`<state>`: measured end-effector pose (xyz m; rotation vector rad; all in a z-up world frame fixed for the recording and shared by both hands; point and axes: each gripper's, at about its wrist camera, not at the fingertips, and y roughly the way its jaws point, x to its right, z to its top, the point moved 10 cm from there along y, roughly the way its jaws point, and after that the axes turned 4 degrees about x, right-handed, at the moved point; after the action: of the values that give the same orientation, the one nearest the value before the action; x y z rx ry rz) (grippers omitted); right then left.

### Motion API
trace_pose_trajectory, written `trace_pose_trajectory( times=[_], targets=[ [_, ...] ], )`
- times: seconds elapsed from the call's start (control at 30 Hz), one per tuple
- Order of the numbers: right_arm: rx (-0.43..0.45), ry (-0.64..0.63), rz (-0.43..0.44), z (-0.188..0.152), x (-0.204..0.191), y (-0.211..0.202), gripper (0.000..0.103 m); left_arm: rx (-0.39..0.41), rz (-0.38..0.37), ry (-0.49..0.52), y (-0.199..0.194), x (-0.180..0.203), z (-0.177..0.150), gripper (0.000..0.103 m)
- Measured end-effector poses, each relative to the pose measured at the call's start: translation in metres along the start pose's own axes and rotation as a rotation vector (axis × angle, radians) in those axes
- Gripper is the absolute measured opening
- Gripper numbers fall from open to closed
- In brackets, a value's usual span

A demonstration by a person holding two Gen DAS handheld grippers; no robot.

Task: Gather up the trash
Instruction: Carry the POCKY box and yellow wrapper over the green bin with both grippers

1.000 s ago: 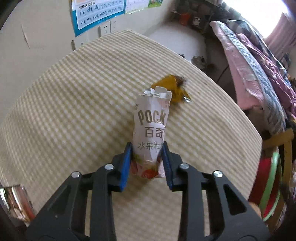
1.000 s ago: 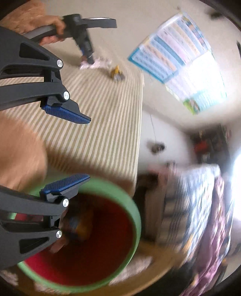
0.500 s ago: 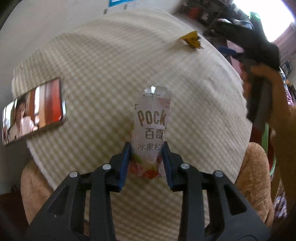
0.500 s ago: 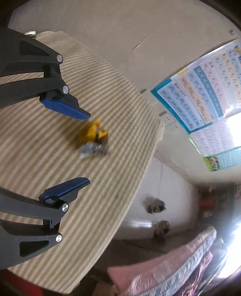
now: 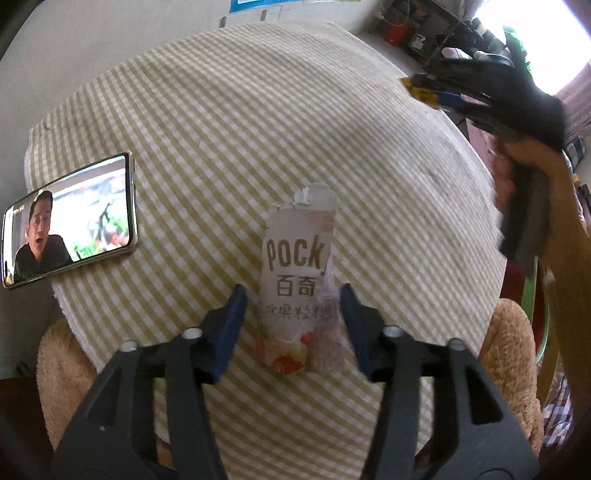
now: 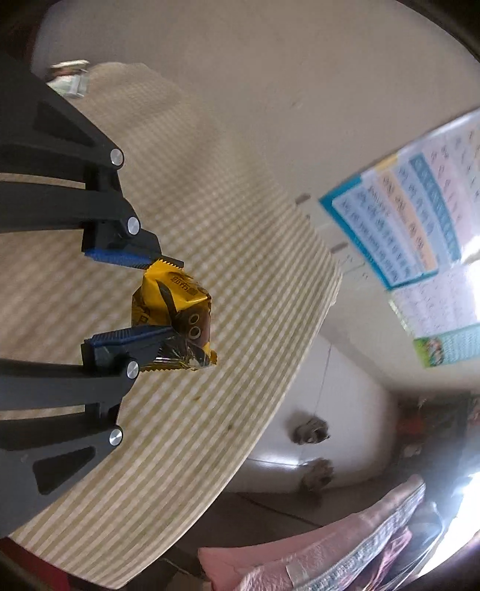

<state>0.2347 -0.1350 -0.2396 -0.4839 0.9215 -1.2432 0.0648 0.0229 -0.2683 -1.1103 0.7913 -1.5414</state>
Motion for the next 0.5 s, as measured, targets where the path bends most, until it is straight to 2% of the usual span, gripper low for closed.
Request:
trace_pose_trajectory(
  times=[0.17, 0.2, 0.27, 0.3, 0.5],
  targets=[
    [0.002, 0.003, 0.039, -0.033, -0.002, -0.050, 0.028, -0.001, -0.012, -0.006, 0.003, 0.004, -0.001, 0.055],
    [0.007, 0.009, 0.037, -0.041, -0.001, -0.061, 0.028, -0.002, -0.014, -0.010, 0.004, 0.006, -0.002, 0.053],
    [0.014, 0.025, 0.038, -0.054, -0.001, -0.081, 0.028, 0.003, -0.014, -0.014, 0.002, 0.007, -0.002, 0.041],
    [0.019, 0.034, 0.037, -0.061, -0.001, -0.090, 0.028, 0.008, -0.012, -0.010, 0.001, 0.007, -0.001, 0.039],
    [0.049, 0.077, 0.020, -0.103, -0.004, -0.135, 0.028, 0.086, -0.004, 0.035, -0.021, 0.020, 0.008, 0.037]
  ],
)
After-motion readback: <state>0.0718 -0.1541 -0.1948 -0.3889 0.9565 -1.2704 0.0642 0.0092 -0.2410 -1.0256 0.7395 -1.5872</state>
